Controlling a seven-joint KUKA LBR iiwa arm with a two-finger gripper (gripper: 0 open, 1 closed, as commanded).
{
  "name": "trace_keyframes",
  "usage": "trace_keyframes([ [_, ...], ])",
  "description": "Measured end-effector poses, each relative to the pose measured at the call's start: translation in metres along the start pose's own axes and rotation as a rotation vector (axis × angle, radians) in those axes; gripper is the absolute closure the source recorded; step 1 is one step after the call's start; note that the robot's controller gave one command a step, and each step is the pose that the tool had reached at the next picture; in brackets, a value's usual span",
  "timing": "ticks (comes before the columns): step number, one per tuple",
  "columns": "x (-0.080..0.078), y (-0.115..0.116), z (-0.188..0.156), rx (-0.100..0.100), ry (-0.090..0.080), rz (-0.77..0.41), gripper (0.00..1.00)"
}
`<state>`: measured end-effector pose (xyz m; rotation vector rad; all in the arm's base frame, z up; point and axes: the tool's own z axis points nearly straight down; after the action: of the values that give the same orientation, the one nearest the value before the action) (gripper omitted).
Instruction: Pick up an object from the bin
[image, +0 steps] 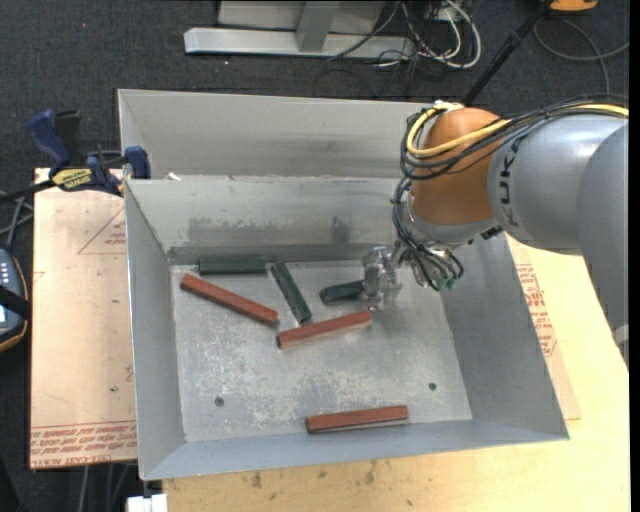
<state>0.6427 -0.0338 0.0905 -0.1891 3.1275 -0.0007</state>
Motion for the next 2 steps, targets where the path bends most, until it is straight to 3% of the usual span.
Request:
trace_keyframes([
  [1, -0.0153, 0.0106, -0.129, -0.002, 0.005, 0.022, 0.0],
  [2, -0.0172, 0.0117, -0.1323, -0.001, 0.002, 0.023, 0.0],
])
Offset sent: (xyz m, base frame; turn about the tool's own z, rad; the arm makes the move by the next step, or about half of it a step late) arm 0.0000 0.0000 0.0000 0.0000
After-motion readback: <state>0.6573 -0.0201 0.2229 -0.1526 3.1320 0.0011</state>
